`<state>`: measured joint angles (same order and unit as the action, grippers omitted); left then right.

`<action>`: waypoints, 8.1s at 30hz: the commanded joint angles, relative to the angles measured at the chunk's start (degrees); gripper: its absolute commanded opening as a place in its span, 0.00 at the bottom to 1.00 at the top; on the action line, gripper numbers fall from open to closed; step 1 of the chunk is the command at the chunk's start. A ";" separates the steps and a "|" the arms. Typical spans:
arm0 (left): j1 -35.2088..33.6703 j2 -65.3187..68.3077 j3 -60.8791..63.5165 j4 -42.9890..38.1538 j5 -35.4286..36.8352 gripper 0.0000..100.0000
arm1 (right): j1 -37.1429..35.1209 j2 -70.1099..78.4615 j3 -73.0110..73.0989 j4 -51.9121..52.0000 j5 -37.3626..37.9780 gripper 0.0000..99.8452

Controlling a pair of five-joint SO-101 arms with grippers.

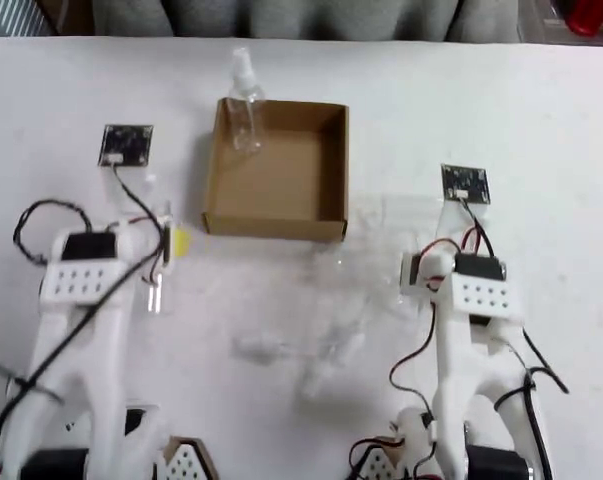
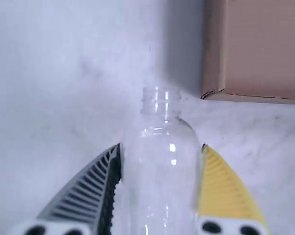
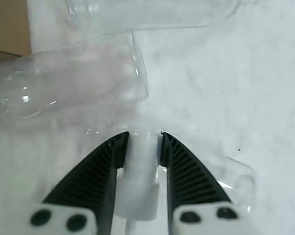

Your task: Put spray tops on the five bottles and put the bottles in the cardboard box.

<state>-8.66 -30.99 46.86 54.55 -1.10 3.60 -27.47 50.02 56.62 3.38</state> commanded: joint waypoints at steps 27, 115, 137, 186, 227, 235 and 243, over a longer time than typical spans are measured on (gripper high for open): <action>11.56 -63.87 26.73 -15.56 -0.53 0.02 | -28.97 -24.84 -27.52 -20.53 -0.18 0.02; 20.35 -73.80 40.53 -17.67 7.38 0.02 | -42.51 -1.71 -17.23 -80.22 -10.64 0.02; 20.35 -73.80 40.53 -17.67 7.38 0.02 | -42.07 -1.10 -28.31 -46.55 -10.81 0.02; 17.19 -73.80 44.40 -24.62 7.38 0.02 | -48.48 16.13 -67.08 11.82 -4.66 0.16; 17.19 -73.80 44.75 -24.62 7.38 0.02 | -44.88 23.78 -76.48 20.97 -5.98 0.02; 17.19 -73.80 44.75 -24.62 7.38 0.02 | -39.25 19.38 -76.40 19.65 -5.89 0.02; 17.19 -73.80 44.92 -24.44 7.38 0.02 | -38.55 16.84 -75.96 29.05 -5.89 0.02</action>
<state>9.10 -103.69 92.13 31.87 6.90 -35.60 -7.16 -25.67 82.20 -3.12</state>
